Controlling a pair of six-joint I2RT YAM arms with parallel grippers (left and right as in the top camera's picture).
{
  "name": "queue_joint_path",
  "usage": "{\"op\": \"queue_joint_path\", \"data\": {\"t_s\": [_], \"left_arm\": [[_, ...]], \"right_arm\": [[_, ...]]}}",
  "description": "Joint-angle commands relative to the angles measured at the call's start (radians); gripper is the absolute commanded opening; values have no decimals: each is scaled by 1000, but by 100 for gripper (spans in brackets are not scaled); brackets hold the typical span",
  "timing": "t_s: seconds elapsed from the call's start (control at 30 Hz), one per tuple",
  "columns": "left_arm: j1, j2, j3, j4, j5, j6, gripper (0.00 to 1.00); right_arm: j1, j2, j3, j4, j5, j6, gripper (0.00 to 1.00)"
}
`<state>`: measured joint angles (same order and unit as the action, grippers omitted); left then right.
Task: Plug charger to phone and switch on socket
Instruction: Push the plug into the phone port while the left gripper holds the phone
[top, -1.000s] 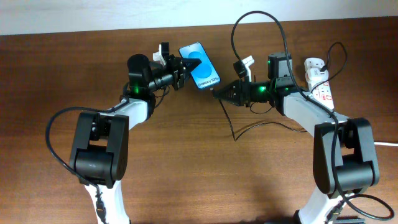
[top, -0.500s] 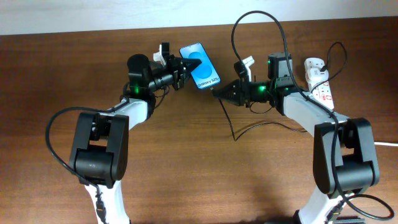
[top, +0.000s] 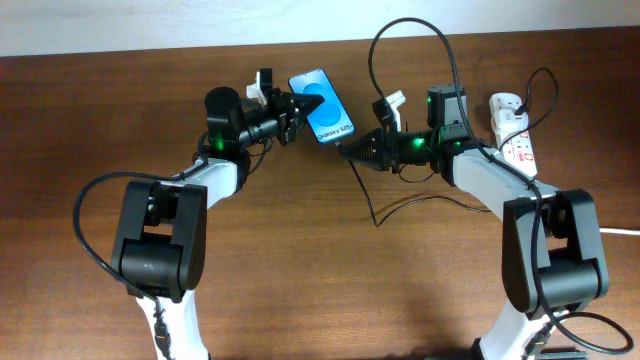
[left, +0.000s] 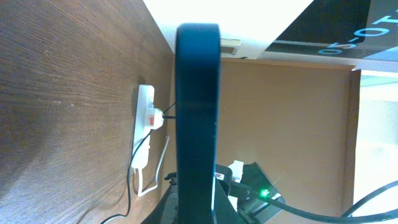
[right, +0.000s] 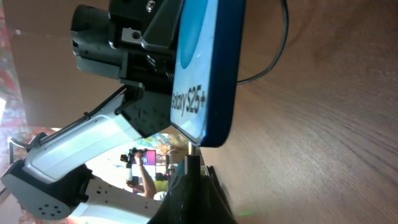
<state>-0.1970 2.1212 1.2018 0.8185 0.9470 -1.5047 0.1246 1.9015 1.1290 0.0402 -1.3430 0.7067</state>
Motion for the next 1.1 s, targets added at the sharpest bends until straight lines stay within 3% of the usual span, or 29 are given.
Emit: {"op": "queue_joint_path", "data": {"t_s": [0.0,1.07], "left_arm": [[-1,-6,30,7,14,6,0],[-6,-6,30,7,0,6,0]], "right_arm": [[4,3,9,45,-40,22,4],[-8,3,8,54,92,62,4]]}}
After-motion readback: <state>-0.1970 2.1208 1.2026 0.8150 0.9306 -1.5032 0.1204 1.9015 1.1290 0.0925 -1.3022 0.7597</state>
